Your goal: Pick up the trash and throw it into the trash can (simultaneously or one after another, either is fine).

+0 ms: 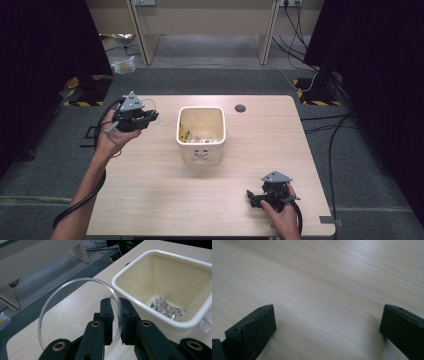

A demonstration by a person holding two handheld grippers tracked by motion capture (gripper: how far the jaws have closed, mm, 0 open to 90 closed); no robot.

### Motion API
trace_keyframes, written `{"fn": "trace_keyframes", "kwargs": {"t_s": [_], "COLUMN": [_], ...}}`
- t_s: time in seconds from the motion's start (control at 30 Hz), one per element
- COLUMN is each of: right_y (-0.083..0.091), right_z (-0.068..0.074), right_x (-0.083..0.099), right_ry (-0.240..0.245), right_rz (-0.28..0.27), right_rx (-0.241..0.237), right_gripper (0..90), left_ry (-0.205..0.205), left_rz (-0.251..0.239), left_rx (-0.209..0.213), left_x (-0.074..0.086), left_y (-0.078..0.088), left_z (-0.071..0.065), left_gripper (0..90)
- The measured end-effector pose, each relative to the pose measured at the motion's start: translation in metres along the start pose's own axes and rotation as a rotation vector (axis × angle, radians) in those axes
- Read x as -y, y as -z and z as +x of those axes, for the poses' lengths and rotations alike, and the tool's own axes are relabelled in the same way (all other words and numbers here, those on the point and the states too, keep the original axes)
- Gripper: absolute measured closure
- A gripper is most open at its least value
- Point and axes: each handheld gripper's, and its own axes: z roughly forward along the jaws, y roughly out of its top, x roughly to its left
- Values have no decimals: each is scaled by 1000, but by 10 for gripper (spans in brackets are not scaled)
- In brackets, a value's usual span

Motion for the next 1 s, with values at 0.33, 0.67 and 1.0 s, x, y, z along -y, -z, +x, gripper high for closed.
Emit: {"fn": "trace_keyframes", "kwargs": {"t_s": [0.33, 0.67, 1.0], "right_y": [0, 0, 0], "right_z": [0, 0, 0], "right_x": [0, 0, 0], "right_ry": [0, 0, -2], "right_rz": [0, 0, 0], "right_rx": [0, 0, -2], "right_gripper": [6, 6, 6], "left_ry": [-56, -103, -127], "left_rz": [-16, -42, -51], "left_rx": [11, 36, 77], "left_x": [-24, -50, -61], "left_y": [1, -5, -19], "left_z": [-14, -32, -51], "left_gripper": [813, 813, 813]}}
